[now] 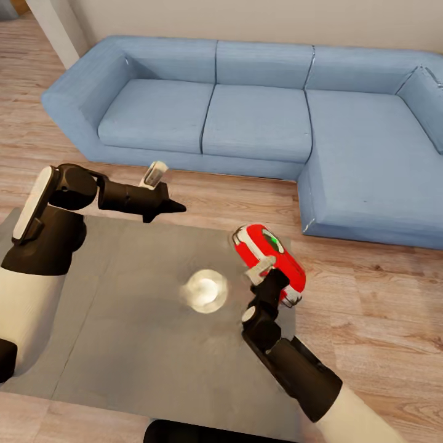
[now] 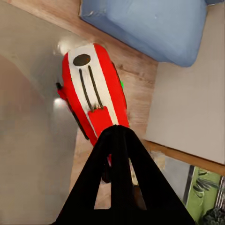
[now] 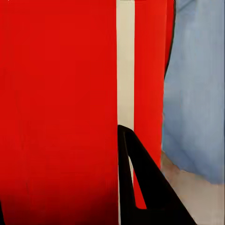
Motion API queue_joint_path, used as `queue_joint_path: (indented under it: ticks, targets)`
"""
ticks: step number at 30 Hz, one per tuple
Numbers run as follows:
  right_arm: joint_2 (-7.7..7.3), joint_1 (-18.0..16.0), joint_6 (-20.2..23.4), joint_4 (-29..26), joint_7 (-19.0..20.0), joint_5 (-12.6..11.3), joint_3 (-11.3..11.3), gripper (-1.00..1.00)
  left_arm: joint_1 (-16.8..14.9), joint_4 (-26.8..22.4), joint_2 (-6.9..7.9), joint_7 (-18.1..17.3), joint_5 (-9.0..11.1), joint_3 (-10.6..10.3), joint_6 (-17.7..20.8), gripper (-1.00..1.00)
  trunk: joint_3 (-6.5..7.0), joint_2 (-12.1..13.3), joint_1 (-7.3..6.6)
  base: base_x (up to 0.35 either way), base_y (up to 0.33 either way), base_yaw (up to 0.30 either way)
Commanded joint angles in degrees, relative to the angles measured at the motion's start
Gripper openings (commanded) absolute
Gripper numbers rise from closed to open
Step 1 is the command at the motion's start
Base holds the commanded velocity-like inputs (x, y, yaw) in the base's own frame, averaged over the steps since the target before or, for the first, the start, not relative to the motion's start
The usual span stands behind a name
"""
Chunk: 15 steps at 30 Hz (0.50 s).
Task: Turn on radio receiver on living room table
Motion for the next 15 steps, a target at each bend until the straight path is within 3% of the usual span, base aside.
queue_joint_path:
  ticks: [1,2,3,4,5,6,8,10,12,15]
  targets:
    - [-1.41,-0.13,4.31,-5.00,11.86,0.65,-3.93,-1.00,0.00,0.04,0.27,0.08,-0.15,-0.10,0.01,-1.00,0.00,0.00,0.00,0.000,0.000,0.000]
    - [-1.72,-0.23,4.32,-6.06,15.16,0.68,-5.42,-1.00,0.00,0.06,0.34,0.13,-0.23,-0.15,0.01,-1.00,0.00,0.00,0.00,0.000,0.000,0.000]
    - [-2.36,-0.90,4.32,-8.12,23.30,0.68,-8.97,-1.00,0.00,0.16,0.55,0.30,-0.52,-0.29,0.01,-1.00,0.00,0.00,0.00,0.000,0.000,0.000]
    - [-2.60,-1.51,4.32,-8.87,27.62,0.53,-10.58,-1.00,0.00,0.39,0.96,0.40,-0.74,-0.38,0.01,-1.00,0.00,0.00,0.00,0.000,0.000,0.000]
    - [-2.86,-2.24,4.32,-9.55,34.20,0.36,-12.10,-1.00,0.00,1.01,2.72,0.50,-1.25,-0.69,0.01,-1.00,0.00,0.00,0.00,0.000,0.000,0.000]
    - [-3.08,-2.52,4.32,-9.81,37.99,0.30,-12.71,-1.00,0.00,1.33,4.15,0.51,-1.56,-1.08,0.01,-1.00,0.00,0.00,0.00,0.000,0.000,0.000]
    - [-3.42,-2.86,4.32,-10.04,42.54,0.24,-13.23,-1.00,0.00,1.54,6.28,0.51,-1.86,-2.12,0.01,-1.00,0.00,0.00,0.00,0.000,0.000,0.000]
    - [-3.69,-3.37,4.32,-10.22,49.79,0.11,-13.94,-1.00,0.00,1.49,9.42,0.43,-2.16,-6.63,0.01,-1.00,0.00,0.00,0.00,0.000,0.000,0.000]
    - [-3.77,-3.69,4.32,-10.26,53.95,0.09,-14.26,-1.00,0.00,1.41,10.20,0.37,-2.42,-9.48,0.01,-1.00,0.00,0.00,0.00,0.000,0.000,0.000]
    - [-3.80,-4.13,4.32,-10.28,56.80,0.09,-14.39,-1.00,0.00,1.44,10.56,0.34,-2.63,-10.93,0.01,-1.00,0.00,0.00,0.00,0.000,0.000,0.000]
